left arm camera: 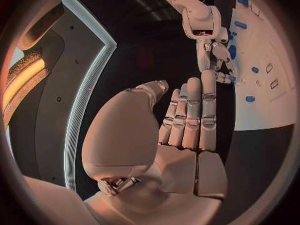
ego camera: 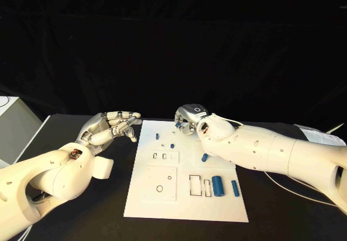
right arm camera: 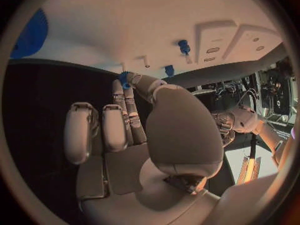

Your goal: Assemble the parts on the task board

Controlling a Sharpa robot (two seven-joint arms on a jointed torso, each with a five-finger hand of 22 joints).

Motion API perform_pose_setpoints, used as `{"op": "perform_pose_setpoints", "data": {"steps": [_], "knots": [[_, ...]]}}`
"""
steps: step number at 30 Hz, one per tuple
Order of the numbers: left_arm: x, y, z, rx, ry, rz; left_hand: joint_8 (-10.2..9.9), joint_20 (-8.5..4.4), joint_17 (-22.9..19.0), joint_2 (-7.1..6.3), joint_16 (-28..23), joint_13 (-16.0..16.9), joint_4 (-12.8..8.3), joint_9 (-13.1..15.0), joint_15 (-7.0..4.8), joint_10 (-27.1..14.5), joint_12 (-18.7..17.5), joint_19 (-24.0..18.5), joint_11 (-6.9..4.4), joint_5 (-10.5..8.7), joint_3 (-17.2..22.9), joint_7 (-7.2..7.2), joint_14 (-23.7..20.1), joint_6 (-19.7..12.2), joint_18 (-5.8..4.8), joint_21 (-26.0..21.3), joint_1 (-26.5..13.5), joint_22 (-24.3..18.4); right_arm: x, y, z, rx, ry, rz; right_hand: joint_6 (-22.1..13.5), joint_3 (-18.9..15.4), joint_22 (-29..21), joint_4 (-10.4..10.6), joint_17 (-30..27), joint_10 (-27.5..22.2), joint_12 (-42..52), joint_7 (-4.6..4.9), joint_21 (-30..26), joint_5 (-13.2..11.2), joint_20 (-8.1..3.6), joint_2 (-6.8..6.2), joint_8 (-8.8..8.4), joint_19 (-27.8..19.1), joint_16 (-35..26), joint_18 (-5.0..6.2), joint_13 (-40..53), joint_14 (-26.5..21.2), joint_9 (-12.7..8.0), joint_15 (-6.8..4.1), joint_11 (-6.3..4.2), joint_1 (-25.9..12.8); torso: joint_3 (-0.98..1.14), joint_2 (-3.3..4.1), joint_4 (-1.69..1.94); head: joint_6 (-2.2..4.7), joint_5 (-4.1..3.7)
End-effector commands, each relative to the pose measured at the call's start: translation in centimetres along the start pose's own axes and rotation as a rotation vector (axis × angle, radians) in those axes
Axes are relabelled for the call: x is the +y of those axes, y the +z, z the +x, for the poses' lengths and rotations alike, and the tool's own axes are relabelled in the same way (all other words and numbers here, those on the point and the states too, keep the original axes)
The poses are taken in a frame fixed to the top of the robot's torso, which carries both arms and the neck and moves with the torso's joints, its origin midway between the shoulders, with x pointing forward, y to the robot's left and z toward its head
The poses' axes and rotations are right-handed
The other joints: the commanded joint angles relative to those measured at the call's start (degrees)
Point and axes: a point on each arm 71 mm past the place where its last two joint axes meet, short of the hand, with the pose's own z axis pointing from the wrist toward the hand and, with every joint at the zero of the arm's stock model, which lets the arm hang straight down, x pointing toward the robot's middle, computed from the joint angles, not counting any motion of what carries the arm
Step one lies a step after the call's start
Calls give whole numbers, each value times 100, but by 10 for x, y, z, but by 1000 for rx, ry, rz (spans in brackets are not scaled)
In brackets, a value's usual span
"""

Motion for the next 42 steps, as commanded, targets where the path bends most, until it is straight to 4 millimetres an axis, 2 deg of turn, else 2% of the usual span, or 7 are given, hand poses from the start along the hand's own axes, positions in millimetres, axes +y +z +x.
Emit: {"op": "perform_pose_setpoints", "data": {"steps": [1, 5, 10, 13, 22, 35, 42], "knots": [[-1, 1, 3, 22, -3, 7, -32, 0, 7, -12, 20, 9, -11, 5, -12, -11, -2, -23, 25, -18, 31, -5, -37, -34, 26, 21, 13, 5, 1, 1, 0, -7, -13, -12, 11, -11, 9, -30, -2, 185, 19, 7, 39, 37, -38, 101, 6, 85, 28, -118, 5, 212, 100, -46, -143, 72, 0, 4, -13, 0, 14], [-1, 1, 4, 25, -4, 7, -32, 0, 7, -12, 20, 9, -11, 5, -12, -11, -2, -23, 25, -18, 31, -5, -37, -34, 26, 21, 13, 5, 0, 2, 0, -6, -16, -8, -3, -13, 8, -35, -8, 176, 12, 9, 38, 34, -37, 90, 3, 83, 28, -118, 3, 209, 107, -43, -139, 60, -9, 9, 0, 8, 5], [-1, 1, 4, 27, -4, 7, -32, 0, 7, -12, 20, 9, -11, 5, -12, -11, -2, -23, 25, -18, 31, -5, -37, -34, 26, 21, 13, 5, 2, 4, 1, 2, -19, -10, -8, -15, 7, -35, -10, 174, 10, 10, 37, 33, -36, 84, 3, 82, 28, -118, 3, 209, 110, -42, -137, 53, -3, 12, 4, 4, 18], [-1, 1, 4, 28, -4, 6, -32, 0, 7, -12, 20, 9, -11, 5, -12, -11, -2, -23, 25, -18, 31, -5, -37, -34, 26, 21, 13, 5, 3, 5, 2, 10, -21, -12, -12, -17, 16, -35, -5, 172, 9, 11, 43, 32, -35, 80, 3, 84, 32, -120, 3, 209, 113, -40, -136, 46, -8, 17, 10, 3, 29], [-2, 0, 5, 32, -4, 7, -32, 0, 7, -12, 20, 9, -11, 5, -12, -11, -2, -23, 25, -18, 31, -5, -37, -34, 26, 21, 13, 5, 4, 7, 3, 17, -24, -13, -27, -21, 0, -33, -25, 160, 3, 13, 30, 23, -32, 68, 1, 77, 26, -117, 2, 204, 122, -36, -132, 23, -14, 19, -2, -13, 39], [-3, 0, 6, 35, -4, 8, -32, 3, 7, -14, 28, 9, -19, 8, -11, -14, -1, -39, 27, -21, 37, -3, -44, -37, 27, 46, 15, 22, 2, 11, 6, 50, -35, -6, -101, -19, -27, -30, -64, 91, -12, 23, 5, -10, -21, 32, -23, 60, 17, -111, -9, 189, 145, -22, -113, -37, -10, 19, -8, -18, 37], [-3, 0, 6, 35, -4, 9, -32, 3, 7, -14, 28, 9, -19, 8, -11, -14, -1, -39, 27, -21, 37, -3, -44, -37, 27, 46, 15, 22, 4, 12, 6, 55, -25, -16, -386, 21, -143, 15, -222, -326, -23, 123, -98, -50, 48, -150, -175, -1, -34, -88, -111, 144, 153, 91, 11, -203, -11, 22, -6, -23, 57]]}}
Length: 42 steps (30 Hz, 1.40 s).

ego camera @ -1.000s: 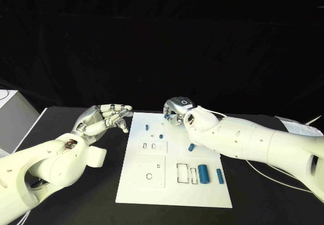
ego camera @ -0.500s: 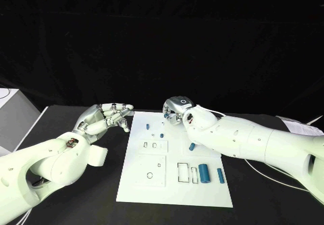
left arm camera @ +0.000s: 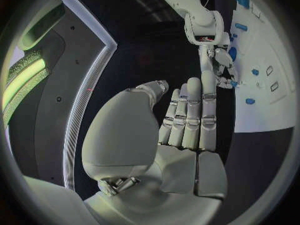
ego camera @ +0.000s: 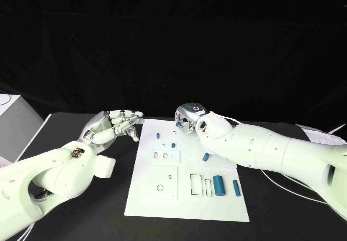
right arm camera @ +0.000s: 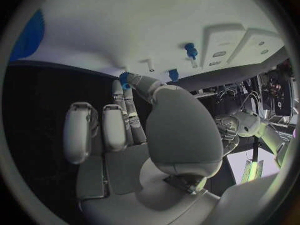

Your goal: Assemble the parts on the task board

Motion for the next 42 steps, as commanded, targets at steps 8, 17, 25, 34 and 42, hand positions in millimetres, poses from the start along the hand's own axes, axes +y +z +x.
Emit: {"op": "perform_pose_setpoints", "data": {"steps": [8, 17, 25, 34, 42], "knots": [[-2, 0, 2, 19, -3, 8, -32, 2, 9, -14, 28, 6, -3, 10, -10, -14, -1, -40, 27, -21, 20, -3, -44, -37, 27, 12, 15, 6, -1, 0, 0, 2, 11, -26, -961, -1831, -827, 324, -737, -1618, -7, -51, -723, -238, 265, 51, -667, -216, -333, 111, -343, -31, -252, 244, 302, 375, 4, 5, -1, -7, 21], [-2, 0, 1, 16, -1, 8, -31, 4, 9, -11, 35, 7, -9, 13, -10, -13, 1, -52, 27, -23, 27, -4, -47, -37, 28, 31, 18, 18, -11, -7, -3, -30, 18, -14, -936, -2473, -1119, 1266, -917, -1701, 2, -36, -1016, -233, 270, 16, -766, -239, -345, 161, -336, -68, -351, 254, 318, 1177, 10, 4, -5, -5, 26], [-1, -1, -5, 4, 6, 8, -31, 4, 9, -11, 35, 7, -9, 13, -10, -13, 1, -52, 27, -23, 27, -4, -47, -37, 28, 31, 18, 18, -35, -28, -17, -76, 53, 1, -836, -2434, -1481, 1464, -1029, -1303, 106, 44, -1341, -135, 211, -8, -747, -338, -389, 232, -281, -98, -357, 201, 234, 1276, 29, 4, -74, 47, 76], [-1, -1, -9, -4, 10, 9, -30, 4, 9, -10, 38, 7, -13, 14, -10, -12, 3, -58, 26, -23, 31, -5, -48, -37, 28, 40, 20, 24, -68, -52, -36, -5, 200, 97, -595, -2123, -470, 1539, -8, 399, 960, 58, -549, -33, 7, -162, -655, 1, 173, 36, 338, 149, -334, -38, -57, 1140, 74, -17, -150, 129, 107], [-1, -1, -9, -4, 10, 8, -29, 5, 9, -12, 42, 9, -17, 16, -11, -9, 5, -63, 24, -24, 32, -8, -48, -35, 29, 49, 22, 30, -97, -65, -34, 121, 243, 193, -895, -2736, 597, 1570, 1718, 1163, 7710, 154, 292, 378, 89, -102, -466, 194, 1010, -144, 7237, 408, -275, 68, 42, 870, 95, -12, -167, 258, 153]]}}
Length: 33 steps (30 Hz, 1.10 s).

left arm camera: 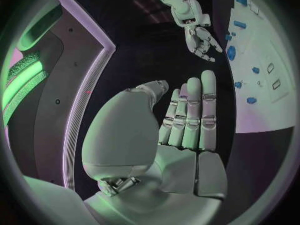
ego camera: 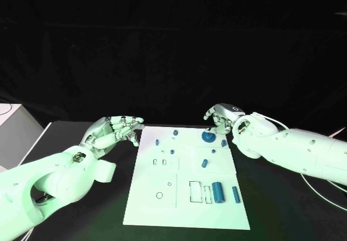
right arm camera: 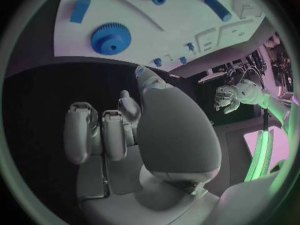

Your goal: Assemble the parts on the task board

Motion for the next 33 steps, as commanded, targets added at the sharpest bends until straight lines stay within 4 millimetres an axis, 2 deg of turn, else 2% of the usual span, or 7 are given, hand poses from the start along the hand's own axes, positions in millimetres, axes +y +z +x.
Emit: {"op": "perform_pose_setpoints", "data": {"steps": [1, 3, 4, 8, 11, 13, 33], "knots": [[-1, 1, 2, 18, -5, 11, -29, -15, 6, -11, 19, 5, -17, 7, -11, -9, 5, -44, 24, -24, 32, -8, -49, -35, 29, 27, 22, 5, -8, -2, 7, 125, 47, 62, -105, -172, 297, 12, 662, 345, 757, 43, 177, 23, 68, 63, 79, 221, 171, -74, 943, 436, 13, 61, 34, -48, 19, 8, -19, 43, 30], [-1, 1, 1, 18, -4, 11, -29, -15, 6, -11, 19, 5, -17, 7, -11, -9, 5, -44, 24, -24, 32, -8, -49, -35, 29, 27, 22, 5, -11, -3, 7, 140, 46, 74, -122, -231, 393, 14, 903, 511, 961, 54, 253, 18, 84, 82, 117, 244, 259, -91, 1171, 480, 17, 77, 47, -62, 7, 6, -15, 54, 25], [-1, 1, 1, 17, -4, 11, -29, -15, 6, -11, 19, 5, -17, 7, -11, -9, 5, -44, 24, -24, 32, -8, -49, -35, 29, 27, 22, 5, -12, -4, 7, 146, 44, 80, -126, -242, 404, 15, 944, 522, 979, 56, 262, 18, 88, 87, 126, 246, 274, -93, 1190, 487, 18, 80, 51, -66, 11, 7, -18, 65, 27], [-1, 1, 1, 17, -4, 11, -29, -15, 6, -11, 19, 5, -17, 7, -11, -9, 5, -44, 24, -24, 32, -8, -49, -35, 29, 27, 22, 5, -15, -4, 8, 162, 37, 96, -137, -280, 573, 15, 1181, 709, 1176, 66, 396, 23, 107, 114, 173, 291, 356, -128, 1413, 531, 23, 97, 63, -78, -3, 5, -4, 59, 17], [-1, 1, 1, 17, -4, 11, -29, -15, 6, -11, 19, 5, -17, 7, -11, -9, 5, -44, 24, -24, 32, -8, -49, -35, 29, 27, 22, 5, -16, -3, 9, 176, 31, 105, -126, -298, 714, 16, 1343, 826, 1288, 67, 508, 28, 116, 128, 211, 332, 407, -158, 1540, 563, 28, 107, 68, -96, -10, 5, 4, -59, -21], [-1, 1, 1, 18, -4, 11, -29, -15, 6, -11, 19, 5, -17, 7, -11, -9, 5, -44, 24, -24, 32, -8, -49, -35, 29, 27, 22, 5, -15, -2, 11, 186, 29, 108, -124, -310, 825, 15, 1482, 925, 1378, 69, 596, 50, 124, 131, 238, 364, 448, -182, 1644, 590, 30, 114, 73, -111, -14, 5, 6, -73, -43], [0, 1, 1, 18, -5, 10, -25, -15, 5, -10, 26, 7, -25, 12, -13, -3, 9, -57, 21, -25, 39, -12, -51, -31, 30, 48, 26, 18, -11, 4, 21, 192, 1, 123, -77, -259, 975, 8, 1567, 1042, 1481, 67, 715, 203, 147, 205, 338, 402, 473, -213, 1764, 608, 39, 129, 78, -145, -12, 8, 10, -153, -52]]}}
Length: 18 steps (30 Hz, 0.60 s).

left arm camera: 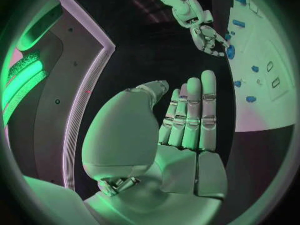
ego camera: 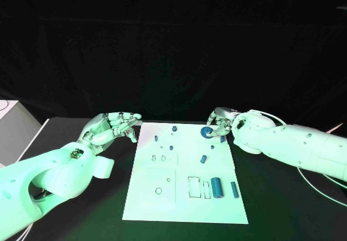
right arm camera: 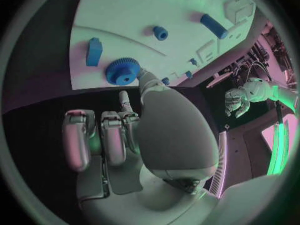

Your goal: Assemble the parts on the task board

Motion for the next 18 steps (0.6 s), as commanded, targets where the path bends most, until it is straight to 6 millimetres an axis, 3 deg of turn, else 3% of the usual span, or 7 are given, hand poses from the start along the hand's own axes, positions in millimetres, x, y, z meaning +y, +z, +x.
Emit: {"op": "perform_pose_setpoints", "data": {"steps": [1, 7, 18], "knots": [[-1, 1, 3, 20, -6, 11, -25, 6, 7, -10, 26, 8, -1, 5, 8, -3, 8, -36, 21, -25, 14, -12, -29, -31, 29, 20, 26, 5, 1, 2, 4, 4, -21, 5, 34, 51, 944, -3, 1504, 527, 29, -7, 14, 66, 28, 60, 37, 403, 24, -59, 1424, 598, 7, 24, 17, 17, 3, 1, -3, -15, 10], [-1, 1, 3, 22, -7, 9, -25, 6, 7, -10, 26, 8, -1, 5, 8, -3, 8, -36, 21, -25, 14, -12, -29, -31, 29, 20, 26, 5, -1, 4, 5, -13, -32, 22, 29, 77, 952, -3, 1504, 526, 28, -6, 20, 133, 28, 61, 41, 403, 24, -61, 1423, 598, 3, 24, 17, 14, 1, 0, 10, -31, -4], [0, 1, 3, 23, -7, 6, -23, 6, 7, -6, 29, 9, -2, 7, 7, -1, 9, -42, 21, -24, 18, -12, -30, -29, 30, 30, 25, 11, -4, 8, 9, 8, -36, 36, 46, 105, 964, 3, 1504, 528, 29, -8, 29, 173, 29, 78, 56, 406, 24, -63, 1425, 598, 4, 25, 16, 3, 4, 0, -2, -69, 22]]}}
